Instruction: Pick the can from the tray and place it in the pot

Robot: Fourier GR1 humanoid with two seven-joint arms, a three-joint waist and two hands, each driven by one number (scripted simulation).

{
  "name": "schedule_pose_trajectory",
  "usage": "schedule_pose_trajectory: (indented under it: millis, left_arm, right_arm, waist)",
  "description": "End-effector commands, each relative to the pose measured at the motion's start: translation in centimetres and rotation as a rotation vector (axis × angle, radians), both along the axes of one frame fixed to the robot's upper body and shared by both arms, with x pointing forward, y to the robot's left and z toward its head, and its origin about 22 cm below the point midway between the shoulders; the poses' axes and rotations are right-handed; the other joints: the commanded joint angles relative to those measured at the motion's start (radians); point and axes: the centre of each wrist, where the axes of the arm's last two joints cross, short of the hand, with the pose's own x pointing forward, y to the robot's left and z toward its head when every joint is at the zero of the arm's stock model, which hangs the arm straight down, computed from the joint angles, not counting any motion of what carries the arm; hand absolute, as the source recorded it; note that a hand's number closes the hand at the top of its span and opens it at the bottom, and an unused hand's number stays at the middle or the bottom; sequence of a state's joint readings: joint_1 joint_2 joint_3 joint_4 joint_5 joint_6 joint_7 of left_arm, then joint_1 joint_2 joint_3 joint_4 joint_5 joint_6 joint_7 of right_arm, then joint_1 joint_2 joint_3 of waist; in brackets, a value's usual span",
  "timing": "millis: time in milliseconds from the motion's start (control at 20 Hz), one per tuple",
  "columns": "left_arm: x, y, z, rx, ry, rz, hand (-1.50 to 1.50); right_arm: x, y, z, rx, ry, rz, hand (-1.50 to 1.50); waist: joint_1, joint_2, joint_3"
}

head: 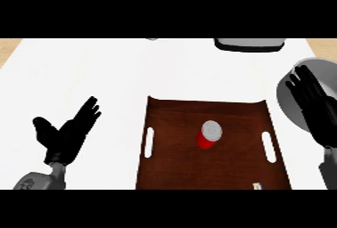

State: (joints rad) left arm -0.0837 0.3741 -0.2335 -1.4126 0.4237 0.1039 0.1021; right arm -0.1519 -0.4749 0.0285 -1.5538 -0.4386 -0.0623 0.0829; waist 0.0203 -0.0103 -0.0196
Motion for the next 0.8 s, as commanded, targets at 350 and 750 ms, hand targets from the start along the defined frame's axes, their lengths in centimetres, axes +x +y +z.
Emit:
schedule_pose_trajectory:
  millis: [350,750]
  left_arm:
    - [4.7,-1.5,8.3,0.014,-0.452,0.054,0.00]
    - [5.6,-1.5,9.8,0.031,-0.485,0.135,0.00]
  right_arm:
    - [5.1,1.7,12.0,-0.442,-0.392,0.541,1.50]
    - [7.0,-0.7,9.0,-0.373,-0.641,0.902,-1.50]
  waist:
    - [0.084,0.033,0.022]
    - [0.034,0.026,0.025]
